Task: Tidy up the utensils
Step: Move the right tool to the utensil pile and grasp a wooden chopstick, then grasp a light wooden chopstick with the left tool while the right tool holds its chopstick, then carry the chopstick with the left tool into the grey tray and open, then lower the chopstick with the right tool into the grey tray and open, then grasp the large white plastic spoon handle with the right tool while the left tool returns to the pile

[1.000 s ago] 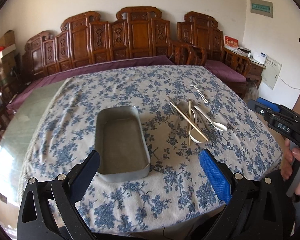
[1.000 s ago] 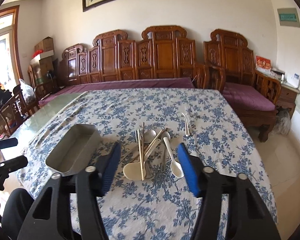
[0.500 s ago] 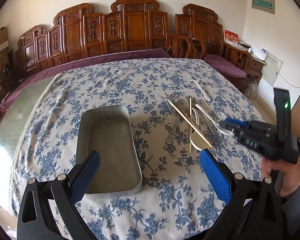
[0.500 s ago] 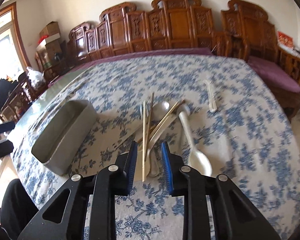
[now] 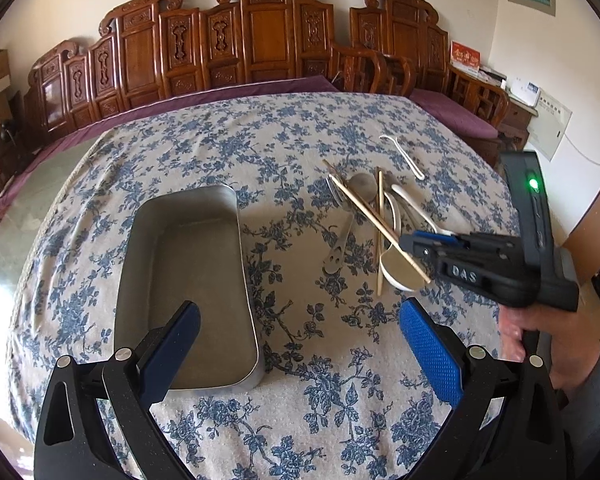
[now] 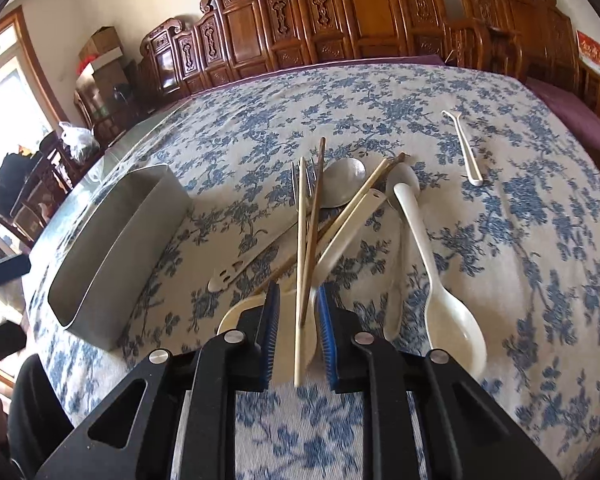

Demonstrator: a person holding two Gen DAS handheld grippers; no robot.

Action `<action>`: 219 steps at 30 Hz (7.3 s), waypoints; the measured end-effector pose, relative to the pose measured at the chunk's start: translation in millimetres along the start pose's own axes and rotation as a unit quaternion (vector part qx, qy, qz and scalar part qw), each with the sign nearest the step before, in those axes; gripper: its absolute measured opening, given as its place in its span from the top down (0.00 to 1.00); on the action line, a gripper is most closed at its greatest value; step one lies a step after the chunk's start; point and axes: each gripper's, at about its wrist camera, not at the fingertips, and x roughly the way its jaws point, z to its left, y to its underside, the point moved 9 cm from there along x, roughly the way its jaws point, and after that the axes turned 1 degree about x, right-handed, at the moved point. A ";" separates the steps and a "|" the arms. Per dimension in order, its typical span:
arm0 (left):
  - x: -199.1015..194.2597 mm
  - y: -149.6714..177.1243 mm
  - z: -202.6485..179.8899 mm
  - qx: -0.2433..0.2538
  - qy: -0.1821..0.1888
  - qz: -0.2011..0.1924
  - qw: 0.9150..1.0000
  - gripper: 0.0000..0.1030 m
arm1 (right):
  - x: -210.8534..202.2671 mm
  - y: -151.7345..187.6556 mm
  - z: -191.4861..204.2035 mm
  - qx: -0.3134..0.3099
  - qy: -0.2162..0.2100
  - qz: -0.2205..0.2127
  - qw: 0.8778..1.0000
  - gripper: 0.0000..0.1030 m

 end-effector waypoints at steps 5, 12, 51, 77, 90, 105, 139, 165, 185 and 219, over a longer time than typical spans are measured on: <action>3.7 2.0 0.9 0.000 -0.005 0.004 1.000 0.06 | 6.7 0.7 -6.0 0.027 -0.017 0.013 0.999 0.94; 16.6 1.7 -8.4 0.009 -0.009 0.013 1.000 0.06 | -15.0 -6.7 -13.8 0.044 -0.033 -0.013 0.998 0.95; 149.4 -42.6 -86.7 -0.058 0.068 0.109 0.990 0.89 | -83.4 -41.2 -79.6 0.091 -0.028 -0.125 0.988 0.95; 156.8 -43.9 -82.6 -0.064 0.048 0.132 0.988 0.87 | -82.8 -42.1 -80.8 0.086 -0.024 -0.126 0.988 0.95; 128.0 -53.6 -72.4 -0.057 0.036 0.095 0.993 0.96 | -84.2 -44.5 -76.7 0.080 -0.022 -0.128 0.988 0.95; 78.3 -63.2 -28.9 -0.040 0.013 0.055 0.998 0.96 | -94.8 -49.6 -49.3 0.047 -0.017 -0.147 0.988 0.96; 83.3 12.3 110.0 -0.034 -0.008 0.143 0.989 0.96 | -140.4 -61.1 40.6 -0.041 0.010 -0.212 0.976 0.96; 26.4 -7.8 163.7 -0.061 -0.009 0.016 0.998 0.85 | -69.5 -62.9 193.0 -0.126 -0.005 -0.151 0.981 0.96; 12.3 -14.5 184.8 -0.084 -0.016 -0.011 0.996 0.85 | -6.3 -2.3 212.9 -0.133 0.015 -0.048 0.990 0.95; 12.5 -27.3 98.8 -0.032 0.029 -0.020 0.999 0.65 | -66.4 -9.7 48.4 -0.068 0.088 -0.046 0.993 0.77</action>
